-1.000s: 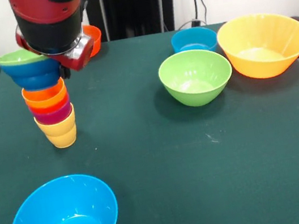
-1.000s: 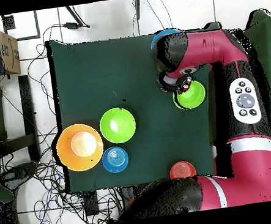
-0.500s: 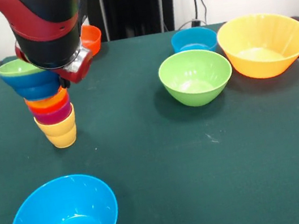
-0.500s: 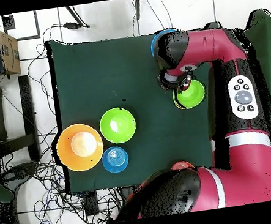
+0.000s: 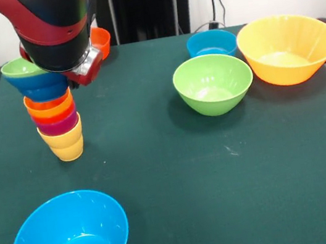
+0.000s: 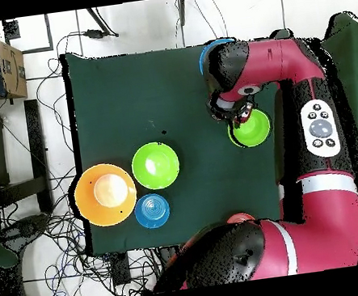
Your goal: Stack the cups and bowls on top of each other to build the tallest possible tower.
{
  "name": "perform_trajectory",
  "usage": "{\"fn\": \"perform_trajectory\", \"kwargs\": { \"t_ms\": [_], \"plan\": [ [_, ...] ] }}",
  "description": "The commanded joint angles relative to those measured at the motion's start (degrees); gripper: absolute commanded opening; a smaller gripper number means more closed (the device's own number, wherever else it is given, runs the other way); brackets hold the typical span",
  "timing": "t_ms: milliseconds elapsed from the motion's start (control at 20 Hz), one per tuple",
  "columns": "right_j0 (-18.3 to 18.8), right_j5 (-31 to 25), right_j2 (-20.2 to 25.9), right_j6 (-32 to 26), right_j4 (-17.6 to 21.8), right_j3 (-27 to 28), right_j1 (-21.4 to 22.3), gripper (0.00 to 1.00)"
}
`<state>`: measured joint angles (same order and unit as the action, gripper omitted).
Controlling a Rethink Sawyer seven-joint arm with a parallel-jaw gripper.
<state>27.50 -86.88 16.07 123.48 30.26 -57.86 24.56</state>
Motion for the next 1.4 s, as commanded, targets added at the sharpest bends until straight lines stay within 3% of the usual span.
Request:
{"fn": "perform_trajectory", "kwargs": {
  "t_ms": [50, 600, 1000, 1400],
  "plan": [
    [-1.3, -5.5, 3.8, -15.3, -0.5, -2.1, 1.2, 0.00],
    [-0.2, 0.2, 3.6, -15.4, 0.0, -5.9, 0.7, 0.00],
    [-0.7, -3.4, 3.6, -17.2, 1.4, -1.9, -1.4, 0.00],
    [-0.2, -2.4, 3.8, -18.3, 1.7, -2.3, -1.9, 0.00]
  ]
}}
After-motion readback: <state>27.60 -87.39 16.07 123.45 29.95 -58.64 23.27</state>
